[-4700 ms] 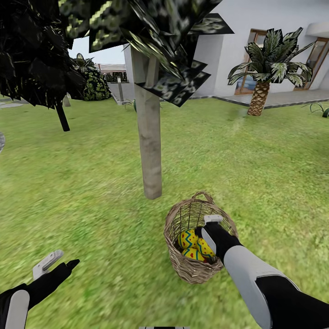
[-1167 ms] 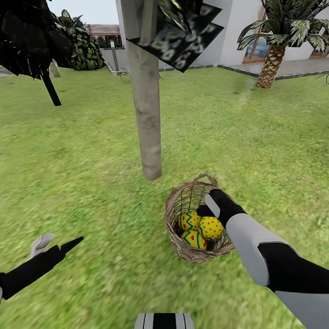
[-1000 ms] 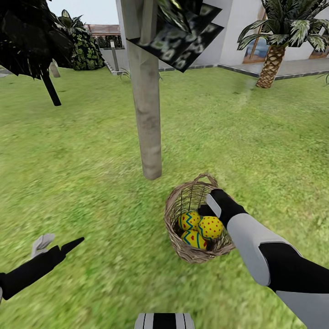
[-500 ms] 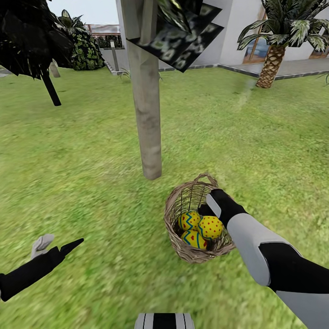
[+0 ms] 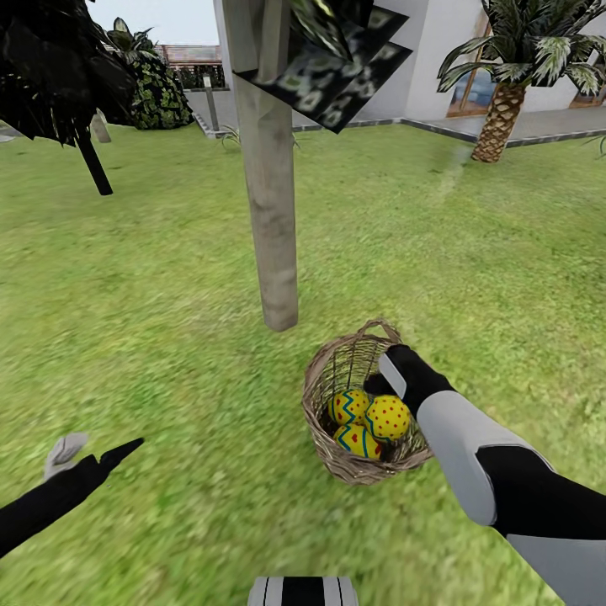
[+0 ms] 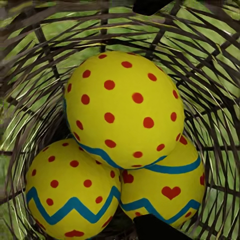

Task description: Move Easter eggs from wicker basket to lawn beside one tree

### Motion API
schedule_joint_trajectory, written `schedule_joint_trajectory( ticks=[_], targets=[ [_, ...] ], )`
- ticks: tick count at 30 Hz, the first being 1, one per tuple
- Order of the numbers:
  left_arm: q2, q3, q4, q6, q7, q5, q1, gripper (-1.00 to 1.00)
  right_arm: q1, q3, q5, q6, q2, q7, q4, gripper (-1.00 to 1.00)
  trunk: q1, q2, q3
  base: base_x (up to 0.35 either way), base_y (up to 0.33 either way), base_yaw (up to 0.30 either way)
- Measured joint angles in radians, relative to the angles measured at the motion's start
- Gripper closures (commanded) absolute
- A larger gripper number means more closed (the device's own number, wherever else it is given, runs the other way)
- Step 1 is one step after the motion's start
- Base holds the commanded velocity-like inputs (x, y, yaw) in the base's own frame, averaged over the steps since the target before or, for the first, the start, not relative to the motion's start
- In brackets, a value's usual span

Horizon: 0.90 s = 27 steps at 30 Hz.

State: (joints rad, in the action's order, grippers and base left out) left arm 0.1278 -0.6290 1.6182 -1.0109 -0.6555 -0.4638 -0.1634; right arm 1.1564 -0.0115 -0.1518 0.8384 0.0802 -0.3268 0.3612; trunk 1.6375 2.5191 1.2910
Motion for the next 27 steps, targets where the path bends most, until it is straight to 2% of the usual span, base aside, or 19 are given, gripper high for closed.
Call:
schedule_joint_trajectory(
  ticks=[25,27],
  targets=[
    [0.001,-0.006,0.0,0.0,0.001,0.001,0.0,-1.0,0.0,-0.005,0.001,-0.03,-0.004,-0.001,0.008,-1.0,0.011,0.006,0.097,0.0,0.0,0.0],
    [0.001,-0.007,0.0,0.0,0.001,0.0,0.0,-1.0,0.0,-0.006,0.005,-0.032,-0.004,-0.001,0.009,-1.0,0.011,0.006,0.097,0.0,0.0,0.0]
  ],
)
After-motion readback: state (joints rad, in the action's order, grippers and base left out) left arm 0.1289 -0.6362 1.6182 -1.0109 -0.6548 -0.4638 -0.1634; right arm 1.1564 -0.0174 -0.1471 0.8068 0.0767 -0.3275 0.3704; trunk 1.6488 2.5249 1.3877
